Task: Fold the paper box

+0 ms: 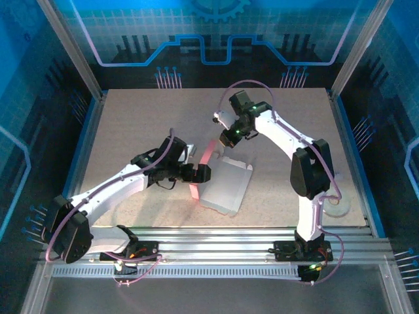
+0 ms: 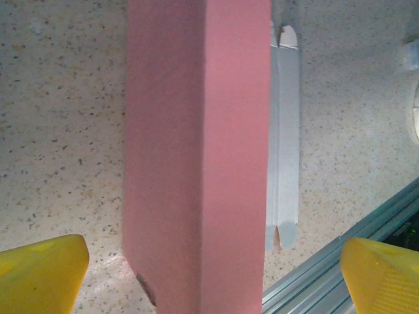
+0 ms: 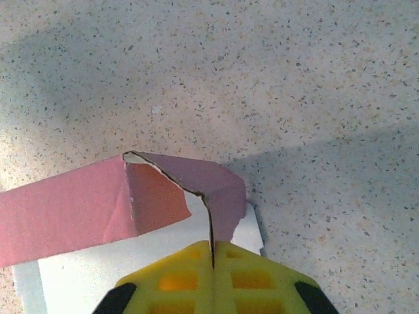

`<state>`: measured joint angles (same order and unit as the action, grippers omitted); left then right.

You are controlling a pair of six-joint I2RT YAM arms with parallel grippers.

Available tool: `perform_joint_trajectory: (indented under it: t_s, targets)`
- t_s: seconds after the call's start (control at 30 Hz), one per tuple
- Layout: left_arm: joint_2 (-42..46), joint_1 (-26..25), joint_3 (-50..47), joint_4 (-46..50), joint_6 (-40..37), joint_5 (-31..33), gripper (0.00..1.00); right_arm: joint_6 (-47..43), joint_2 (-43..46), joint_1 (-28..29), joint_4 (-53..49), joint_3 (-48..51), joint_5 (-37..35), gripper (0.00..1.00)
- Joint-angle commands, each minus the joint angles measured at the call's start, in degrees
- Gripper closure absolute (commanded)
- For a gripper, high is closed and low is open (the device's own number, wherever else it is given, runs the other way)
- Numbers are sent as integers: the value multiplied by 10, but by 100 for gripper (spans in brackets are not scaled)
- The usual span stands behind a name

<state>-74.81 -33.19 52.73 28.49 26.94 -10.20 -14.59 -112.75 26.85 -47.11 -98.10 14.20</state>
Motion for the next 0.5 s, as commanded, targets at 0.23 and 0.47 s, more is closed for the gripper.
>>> perform_joint_trajectory:
  t_s: [0.23, 0.47]
  targets:
    - [-58, -3, 66, 32, -17, 31, 4, 27, 77, 26, -19, 54, -51, 97]
    - [-86, -4, 79, 25, -8, 23, 18, 69, 87, 47, 0, 100, -65, 98]
